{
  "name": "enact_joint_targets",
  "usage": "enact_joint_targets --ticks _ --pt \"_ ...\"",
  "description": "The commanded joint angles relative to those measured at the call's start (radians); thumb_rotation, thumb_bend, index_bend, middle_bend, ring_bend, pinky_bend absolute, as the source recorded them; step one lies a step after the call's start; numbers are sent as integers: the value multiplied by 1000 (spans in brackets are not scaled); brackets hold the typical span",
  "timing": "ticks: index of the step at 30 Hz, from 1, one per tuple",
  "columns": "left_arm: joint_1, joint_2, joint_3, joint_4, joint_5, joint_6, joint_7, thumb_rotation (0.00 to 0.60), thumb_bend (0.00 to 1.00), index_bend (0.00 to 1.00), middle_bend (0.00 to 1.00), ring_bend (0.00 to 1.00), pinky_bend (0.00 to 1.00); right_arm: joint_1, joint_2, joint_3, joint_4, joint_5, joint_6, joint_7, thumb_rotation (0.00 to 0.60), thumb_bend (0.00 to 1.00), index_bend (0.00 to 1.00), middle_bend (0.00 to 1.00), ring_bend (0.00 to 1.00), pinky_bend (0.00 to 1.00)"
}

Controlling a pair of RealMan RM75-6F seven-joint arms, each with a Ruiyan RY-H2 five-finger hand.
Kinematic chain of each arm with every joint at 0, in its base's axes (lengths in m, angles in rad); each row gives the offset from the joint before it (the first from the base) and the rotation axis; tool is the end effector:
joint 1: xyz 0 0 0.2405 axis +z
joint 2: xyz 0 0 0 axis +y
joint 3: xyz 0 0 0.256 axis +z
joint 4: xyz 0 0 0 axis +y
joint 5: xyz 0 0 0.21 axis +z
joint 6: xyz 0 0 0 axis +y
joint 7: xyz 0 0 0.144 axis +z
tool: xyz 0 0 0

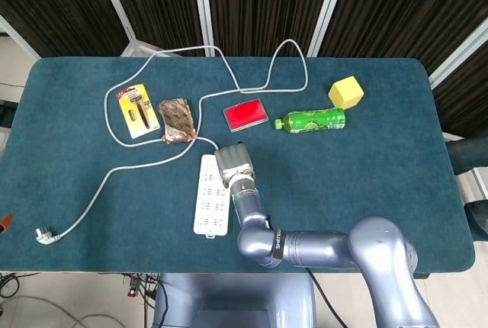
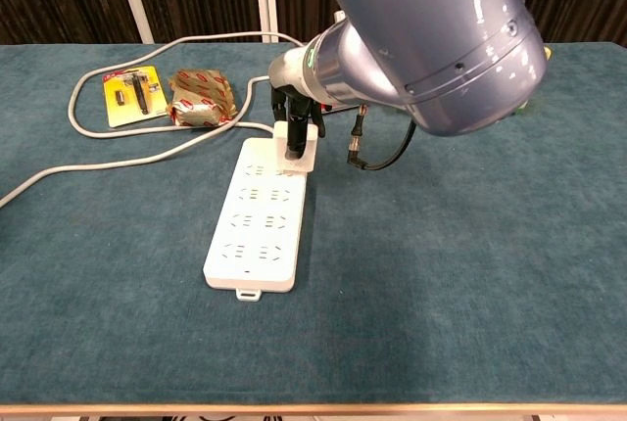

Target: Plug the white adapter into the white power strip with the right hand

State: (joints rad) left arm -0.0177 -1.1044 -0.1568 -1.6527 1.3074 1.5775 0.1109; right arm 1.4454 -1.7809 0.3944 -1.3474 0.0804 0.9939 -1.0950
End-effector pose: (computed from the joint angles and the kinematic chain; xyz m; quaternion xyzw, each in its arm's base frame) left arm -0.3278 0.1762 0.1976 -0.4956 -0.3675 -0.3625 0.6985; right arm 0.0410 -0.3860 -0.0843 0.7735 -0.4104 0.2085 0.4356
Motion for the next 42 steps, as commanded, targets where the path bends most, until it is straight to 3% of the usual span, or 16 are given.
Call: enact_joint_targets --ticks 1,24,42 --pt "0 0 0 0 0 0 0 600 100 198 0 0 0 0 -1 1 0 1 0 0 600 604 700 614 493 222" --pt "0 1 0 1 -1 0 -1 600 100 198 0 0 0 4 -17 -2 18 3 -13 -11 600 604 711 621 496 221" --pt "-1 5 -1 1 -3 -5 -10 600 100 198 0 0 0 25 -68 -16 36 -63 27 -21 600 604 755 652 509 221"
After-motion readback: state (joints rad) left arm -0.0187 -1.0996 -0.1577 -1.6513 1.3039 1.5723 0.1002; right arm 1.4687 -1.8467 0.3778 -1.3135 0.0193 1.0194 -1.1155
